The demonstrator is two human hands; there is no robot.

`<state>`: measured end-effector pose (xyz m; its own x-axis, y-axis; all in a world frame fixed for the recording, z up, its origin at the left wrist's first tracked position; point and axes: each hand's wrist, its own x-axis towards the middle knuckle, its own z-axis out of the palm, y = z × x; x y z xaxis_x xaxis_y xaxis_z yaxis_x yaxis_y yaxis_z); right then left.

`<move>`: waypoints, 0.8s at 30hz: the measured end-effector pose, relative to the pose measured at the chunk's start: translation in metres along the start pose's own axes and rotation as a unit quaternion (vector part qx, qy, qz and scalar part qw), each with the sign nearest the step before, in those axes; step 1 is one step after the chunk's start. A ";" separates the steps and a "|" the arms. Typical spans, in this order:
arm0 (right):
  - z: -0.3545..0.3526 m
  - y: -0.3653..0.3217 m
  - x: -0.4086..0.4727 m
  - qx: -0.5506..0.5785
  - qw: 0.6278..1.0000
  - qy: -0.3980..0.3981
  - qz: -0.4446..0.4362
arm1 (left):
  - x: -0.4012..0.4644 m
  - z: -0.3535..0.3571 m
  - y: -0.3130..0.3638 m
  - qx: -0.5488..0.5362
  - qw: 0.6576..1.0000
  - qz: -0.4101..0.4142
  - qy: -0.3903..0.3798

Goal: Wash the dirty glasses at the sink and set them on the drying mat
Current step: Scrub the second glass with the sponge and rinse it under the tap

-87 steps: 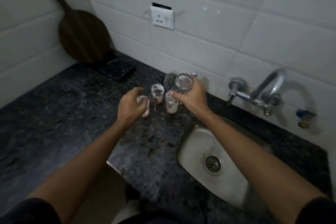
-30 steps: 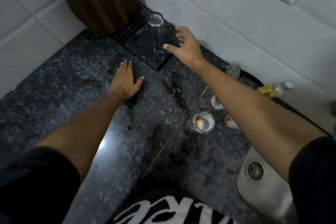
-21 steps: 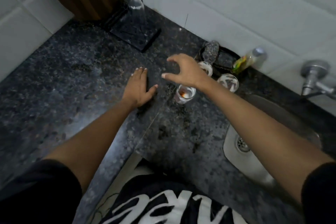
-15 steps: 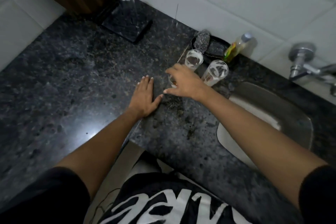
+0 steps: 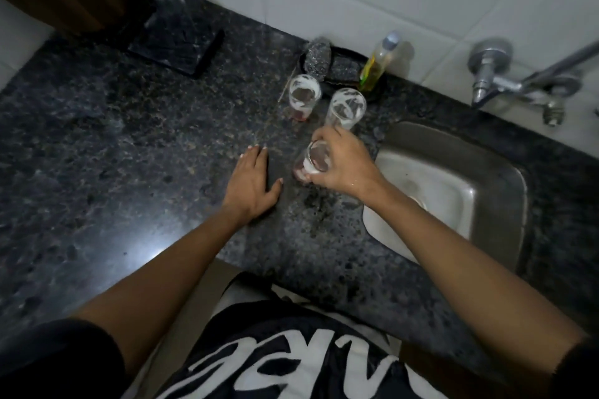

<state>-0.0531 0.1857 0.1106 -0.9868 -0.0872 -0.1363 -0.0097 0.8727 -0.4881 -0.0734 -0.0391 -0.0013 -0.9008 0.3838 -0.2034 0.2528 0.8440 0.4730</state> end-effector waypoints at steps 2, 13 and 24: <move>-0.017 0.025 -0.030 0.032 0.998 0.024 0.046 | 0.002 0.010 0.029 -0.014 1.000 0.026 -0.005; -0.126 0.179 -0.110 0.073 0.968 0.176 0.165 | 0.025 0.051 0.223 -0.127 0.983 0.102 0.085; -0.204 0.233 -0.097 0.080 0.951 0.233 0.185 | 0.149 0.027 0.374 -0.147 0.981 0.113 0.058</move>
<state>0.0074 0.4961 0.1861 -0.8826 0.4669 0.0552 0.3399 0.7148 -0.6112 -0.1036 0.3438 0.1220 -0.8719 0.4891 0.0258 0.3529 0.5909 0.7255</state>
